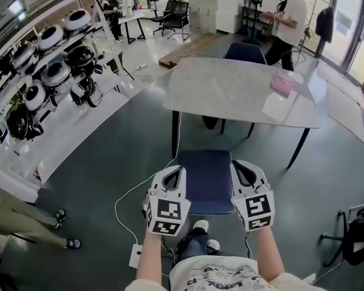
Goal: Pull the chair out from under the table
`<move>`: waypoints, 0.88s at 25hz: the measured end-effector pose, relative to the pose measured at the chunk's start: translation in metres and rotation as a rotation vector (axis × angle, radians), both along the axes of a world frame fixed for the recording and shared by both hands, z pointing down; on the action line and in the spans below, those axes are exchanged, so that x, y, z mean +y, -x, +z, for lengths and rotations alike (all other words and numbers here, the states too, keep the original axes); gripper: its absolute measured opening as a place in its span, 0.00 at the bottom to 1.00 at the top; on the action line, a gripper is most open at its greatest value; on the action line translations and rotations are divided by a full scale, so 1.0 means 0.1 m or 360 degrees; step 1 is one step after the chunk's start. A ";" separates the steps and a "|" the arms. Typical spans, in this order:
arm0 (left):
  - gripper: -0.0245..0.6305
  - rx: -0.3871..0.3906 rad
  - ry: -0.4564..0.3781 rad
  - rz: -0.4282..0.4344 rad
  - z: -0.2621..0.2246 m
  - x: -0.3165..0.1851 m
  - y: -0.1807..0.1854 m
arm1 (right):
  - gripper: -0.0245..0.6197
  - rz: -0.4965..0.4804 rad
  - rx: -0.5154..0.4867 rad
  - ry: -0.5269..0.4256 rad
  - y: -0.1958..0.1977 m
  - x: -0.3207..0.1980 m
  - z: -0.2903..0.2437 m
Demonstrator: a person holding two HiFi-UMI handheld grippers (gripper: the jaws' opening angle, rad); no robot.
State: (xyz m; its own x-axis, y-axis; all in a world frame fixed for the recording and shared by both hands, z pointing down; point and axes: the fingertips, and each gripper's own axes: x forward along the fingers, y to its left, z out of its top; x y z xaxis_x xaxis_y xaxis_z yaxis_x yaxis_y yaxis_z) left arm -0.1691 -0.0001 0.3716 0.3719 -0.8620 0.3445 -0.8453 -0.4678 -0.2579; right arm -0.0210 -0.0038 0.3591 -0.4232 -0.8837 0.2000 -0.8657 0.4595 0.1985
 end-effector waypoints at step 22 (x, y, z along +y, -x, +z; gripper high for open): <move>0.06 0.0487 -0.0276 -0.0332 -0.73 0.01 0.23 | 0.05 0.0166 -0.0301 -0.0184 -0.24 -0.04 -0.61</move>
State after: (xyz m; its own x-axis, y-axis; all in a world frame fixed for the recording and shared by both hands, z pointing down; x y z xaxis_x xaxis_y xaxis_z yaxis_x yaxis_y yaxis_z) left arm -0.1926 0.0008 0.2983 0.2456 -0.9654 0.0882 -0.9675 -0.2498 -0.0394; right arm 0.0032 -0.0075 0.2979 -0.3488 -0.9370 0.0211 -0.9340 0.3494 0.0744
